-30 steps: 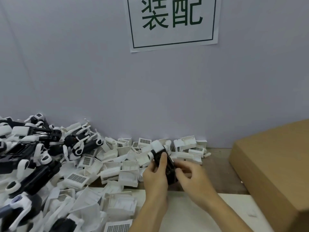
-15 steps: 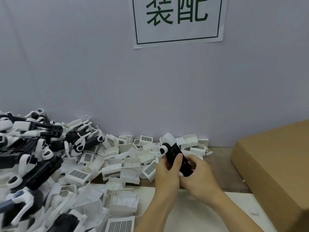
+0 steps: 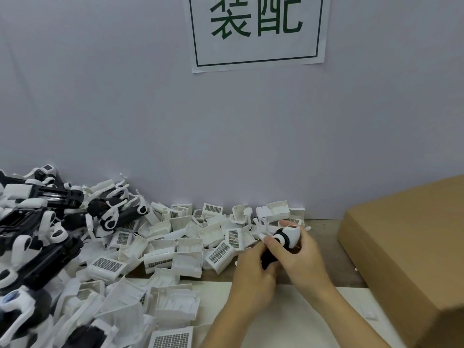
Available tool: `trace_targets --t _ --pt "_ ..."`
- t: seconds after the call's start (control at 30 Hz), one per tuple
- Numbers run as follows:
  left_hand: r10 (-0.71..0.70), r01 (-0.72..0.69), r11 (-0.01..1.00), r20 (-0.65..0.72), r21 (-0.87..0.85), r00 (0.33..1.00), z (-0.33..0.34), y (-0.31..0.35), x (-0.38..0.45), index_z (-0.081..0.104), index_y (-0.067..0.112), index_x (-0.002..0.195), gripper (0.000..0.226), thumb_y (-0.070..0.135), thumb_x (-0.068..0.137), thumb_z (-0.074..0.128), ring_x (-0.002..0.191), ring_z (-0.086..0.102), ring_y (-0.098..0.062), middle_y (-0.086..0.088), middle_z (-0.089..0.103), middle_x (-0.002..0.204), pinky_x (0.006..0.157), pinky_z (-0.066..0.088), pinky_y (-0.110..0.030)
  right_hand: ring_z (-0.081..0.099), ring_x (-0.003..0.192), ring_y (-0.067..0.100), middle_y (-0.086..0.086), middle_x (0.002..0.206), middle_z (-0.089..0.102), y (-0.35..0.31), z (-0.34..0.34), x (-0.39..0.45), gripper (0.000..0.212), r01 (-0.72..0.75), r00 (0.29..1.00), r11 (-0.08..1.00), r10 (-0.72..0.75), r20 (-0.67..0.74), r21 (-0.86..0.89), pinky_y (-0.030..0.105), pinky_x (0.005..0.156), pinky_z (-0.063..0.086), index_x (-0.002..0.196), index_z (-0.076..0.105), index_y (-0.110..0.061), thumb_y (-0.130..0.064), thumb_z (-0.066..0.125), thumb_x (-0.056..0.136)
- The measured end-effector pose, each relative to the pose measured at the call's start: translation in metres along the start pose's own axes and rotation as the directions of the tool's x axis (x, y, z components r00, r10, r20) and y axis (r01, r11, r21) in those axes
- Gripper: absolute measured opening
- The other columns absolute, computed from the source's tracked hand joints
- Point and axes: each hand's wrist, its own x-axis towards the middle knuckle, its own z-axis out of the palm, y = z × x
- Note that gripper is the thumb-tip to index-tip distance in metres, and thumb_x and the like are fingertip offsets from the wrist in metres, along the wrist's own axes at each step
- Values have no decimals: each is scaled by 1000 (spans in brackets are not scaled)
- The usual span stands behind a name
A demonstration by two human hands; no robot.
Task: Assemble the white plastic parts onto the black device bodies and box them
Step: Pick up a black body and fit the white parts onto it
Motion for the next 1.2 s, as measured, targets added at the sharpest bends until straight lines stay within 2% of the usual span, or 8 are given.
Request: trace_targets --t 0.33,0.5,0.6,0.67,0.73,0.83,1.03,1.2 --pt "23 -25 1000 119 13 993 7 2 -3 53 27 114 36 7 87 66 94 66 2 24 69 101 78 54 -23 67 64 0 -15 67 71 4 -3 4 21 113 933 940 -212 -292 -322 11 49 46 72 69 -23 -37 81 81" --pt "86 -80 994 -89 71 992 4 4 0 58 39 103 36 8 87 68 96 60 0 14 64 106 87 51 -25 64 95 -1 -11 99 71 4 -1 1 54 133 968 942 -191 -164 -309 15 78 47 121 61 -21 -60 41 90" --pt "-86 56 991 -255 -126 963 -3 11 3 63 36 102 29 8 98 57 92 66 -5 11 71 99 78 51 -18 56 119 7 -10 126 63 7 -1 0 64 95 978 963 -137 -156 -253 30 100 41 144 47 -27 -58 29 91" --pt "-316 182 905 -323 -384 892 -8 14 4 66 25 100 23 16 106 46 89 66 -14 3 72 98 76 52 -24 58 115 8 -10 121 65 7 0 1 52 60 971 973 -108 -212 -223 31 95 41 138 51 -31 -51 30 95" --pt "-522 245 656 -193 -714 831 -14 18 7 68 12 89 35 32 106 45 82 66 -26 -11 68 89 77 55 -41 61 107 9 -7 110 68 4 -1 3 32 9 961 983 -59 -270 -183 31 86 42 123 59 -32 -36 34 105" --pt "-541 236 360 4 -903 841 -21 26 7 71 15 60 44 39 95 63 51 63 -19 -6 57 60 59 60 -46 63 85 20 5 95 70 2 -4 7 32 -91 953 985 44 -300 -144 30 71 43 99 69 -24 -20 38 106" --pt "-531 182 220 39 -958 846 -22 25 7 65 1 93 29 28 99 55 58 65 -22 -12 66 73 64 59 -35 62 52 19 10 68 73 3 1 6 21 -329 944 937 331 1 -118 25 52 44 94 72 -12 -14 52 93" --pt "-522 274 384 37 -882 852 -22 23 3 64 5 114 41 37 106 40 70 70 -34 -21 73 97 51 50 -31 66 69 25 15 86 75 -3 3 -4 36 -296 863 945 327 385 -138 26 60 45 96 74 -24 -20 57 64"
